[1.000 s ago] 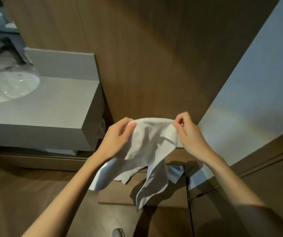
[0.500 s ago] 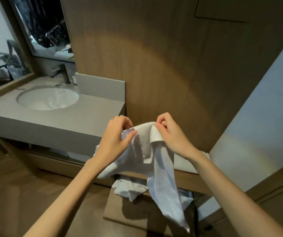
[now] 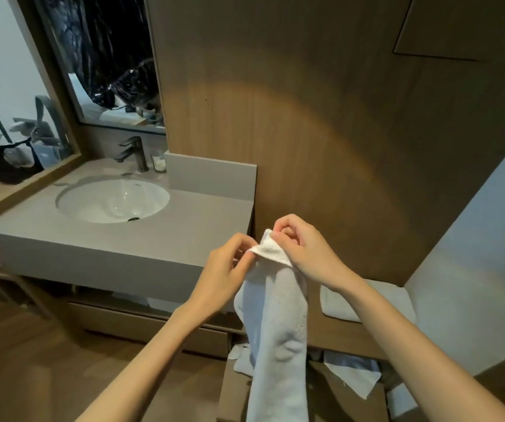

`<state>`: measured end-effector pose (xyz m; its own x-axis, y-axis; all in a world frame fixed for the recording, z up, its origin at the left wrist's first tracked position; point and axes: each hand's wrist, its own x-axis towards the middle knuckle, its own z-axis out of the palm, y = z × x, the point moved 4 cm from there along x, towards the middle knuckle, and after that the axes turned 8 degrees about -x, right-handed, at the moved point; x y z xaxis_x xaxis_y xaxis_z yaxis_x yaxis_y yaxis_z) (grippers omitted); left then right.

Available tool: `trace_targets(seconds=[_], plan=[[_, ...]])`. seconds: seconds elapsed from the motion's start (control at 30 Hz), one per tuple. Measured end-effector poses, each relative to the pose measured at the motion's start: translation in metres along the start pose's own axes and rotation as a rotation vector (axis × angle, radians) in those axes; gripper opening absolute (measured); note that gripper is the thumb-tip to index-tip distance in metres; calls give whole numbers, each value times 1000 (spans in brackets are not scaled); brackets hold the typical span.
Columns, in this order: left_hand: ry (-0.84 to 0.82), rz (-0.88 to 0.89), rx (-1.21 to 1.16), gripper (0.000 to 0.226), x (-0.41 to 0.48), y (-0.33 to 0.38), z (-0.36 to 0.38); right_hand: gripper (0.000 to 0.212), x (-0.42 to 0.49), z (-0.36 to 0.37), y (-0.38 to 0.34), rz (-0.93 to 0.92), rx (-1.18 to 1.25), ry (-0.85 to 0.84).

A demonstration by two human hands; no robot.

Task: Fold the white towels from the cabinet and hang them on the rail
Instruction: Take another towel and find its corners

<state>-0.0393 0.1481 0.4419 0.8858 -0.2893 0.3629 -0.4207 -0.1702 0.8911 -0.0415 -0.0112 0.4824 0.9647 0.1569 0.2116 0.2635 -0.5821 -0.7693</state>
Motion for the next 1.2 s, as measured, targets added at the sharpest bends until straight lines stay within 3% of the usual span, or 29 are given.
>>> trace_targets(seconds=[0.17,0.33,0.43,0.7,0.9,1.2], plan=[[2,-21,16,15,12,-18,-58,14,26,51,-9,63,62,48],[-10,64,261,5,34,-21,-97,41,42,87,-9,49,145,7],[-29,74,362,8,51,-28,-113,36,52,108,2,52,-26,-40],[57,81,444,15,95,-70,-168,19,97,130,46,178,-354,68],[139,-14,505,12,155,-128,-224,6,157,133,103,344,-479,-24],[104,-94,784,27,247,-209,-282,17,260,136,160,527,-610,-199]])
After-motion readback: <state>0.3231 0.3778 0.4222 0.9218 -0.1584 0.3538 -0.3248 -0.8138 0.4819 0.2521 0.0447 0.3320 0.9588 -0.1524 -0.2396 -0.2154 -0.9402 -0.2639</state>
